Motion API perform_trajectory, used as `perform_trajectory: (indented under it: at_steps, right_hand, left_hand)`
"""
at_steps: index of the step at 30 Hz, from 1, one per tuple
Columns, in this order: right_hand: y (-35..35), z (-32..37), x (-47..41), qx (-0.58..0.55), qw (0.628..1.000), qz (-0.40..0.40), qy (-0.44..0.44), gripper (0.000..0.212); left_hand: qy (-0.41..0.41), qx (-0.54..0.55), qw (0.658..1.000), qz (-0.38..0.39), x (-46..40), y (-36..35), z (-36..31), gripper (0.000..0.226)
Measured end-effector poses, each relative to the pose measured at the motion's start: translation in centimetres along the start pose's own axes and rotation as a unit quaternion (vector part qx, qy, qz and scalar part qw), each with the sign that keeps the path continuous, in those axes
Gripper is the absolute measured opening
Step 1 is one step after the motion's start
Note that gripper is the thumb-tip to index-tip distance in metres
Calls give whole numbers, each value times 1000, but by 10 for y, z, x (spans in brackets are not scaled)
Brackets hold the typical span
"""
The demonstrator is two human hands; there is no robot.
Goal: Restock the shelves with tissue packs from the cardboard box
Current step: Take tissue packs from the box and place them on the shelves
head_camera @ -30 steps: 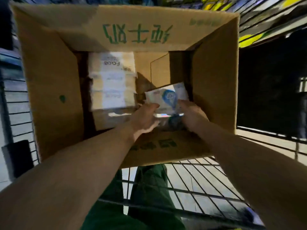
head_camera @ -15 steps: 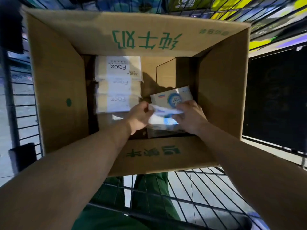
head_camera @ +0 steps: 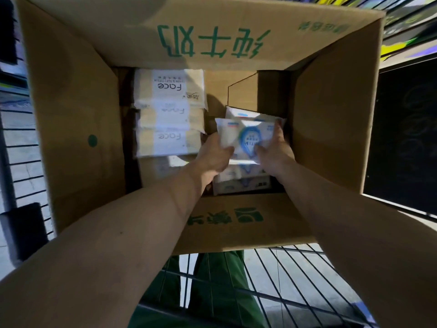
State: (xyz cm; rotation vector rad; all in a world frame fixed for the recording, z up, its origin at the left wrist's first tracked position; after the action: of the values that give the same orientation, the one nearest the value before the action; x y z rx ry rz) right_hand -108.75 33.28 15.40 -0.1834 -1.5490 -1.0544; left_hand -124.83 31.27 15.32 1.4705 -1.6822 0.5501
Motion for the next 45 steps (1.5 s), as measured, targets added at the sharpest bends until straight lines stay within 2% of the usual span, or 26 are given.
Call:
perform_trajectory:
  at_steps: [3,10,14,20,23,25,28,30,34,36,39,40,42,44,45]
  right_hand:
    - [-4,-8,0,-64,997,12,-38,81]
    - [-8,-31,5,-167,980,17,-103,92]
    - [-18,-40,7,-203,969,52,-131,61]
    - [-9,-49,28,-261,950,90,-146,44]
    - [5,-45,46,-237,967,41,-89,45]
    - [19,-36,63,-237,970,19,-39,40]
    - [37,-16,94,-237,971,11,27,46]
    - [45,2,118,-231,970,17,72,45]
    - [49,36,167,-229,962,79,128,23]
    - [48,56,192,-212,959,88,165,22]
    - [47,95,249,-163,958,60,228,38]
    - [44,111,270,-170,951,60,251,34]
    - [31,151,316,-162,934,74,308,7]
    - [6,195,366,-156,916,96,356,4]
    - [-12,218,391,-151,910,106,371,11]
  left_hand:
    - [-17,-19,1000,3,0,3,-1,34]
    - [50,19,998,23,12,6,22,44]
    - [89,-12,995,30,23,12,30,49]
    - [90,-106,987,79,42,9,23,51]
    - [58,-96,991,79,58,12,9,55]
    - [42,-53,996,52,69,23,-1,53]
    - [15,-34,999,10,88,48,-21,47]
    - [1,-40,999,-19,102,68,-32,47]
    - [-28,-13,997,-70,140,115,-43,49]
    - [-61,3,993,-101,169,143,-55,40]
    - [-118,43,988,-94,210,192,-69,40]
    - [-142,52,983,-103,226,213,-73,37]
    - [-173,67,972,-144,266,261,-74,24]
    - [-202,107,958,-172,304,317,-62,22]
    - [-205,111,953,-193,325,349,-50,20]
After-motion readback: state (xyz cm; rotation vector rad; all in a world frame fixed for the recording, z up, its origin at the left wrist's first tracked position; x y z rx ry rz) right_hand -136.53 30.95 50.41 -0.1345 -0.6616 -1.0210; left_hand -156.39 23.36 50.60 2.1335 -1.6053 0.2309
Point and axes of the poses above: each hand's wrist, its own x-axis away from the middle knuckle, its own y-axis out of the back of the hand, z = x × y, the point moved 5 cm from there along -x, towards the middle knuckle, and after that the axes turned 7 degrees about -y, right-handed, at the moved point
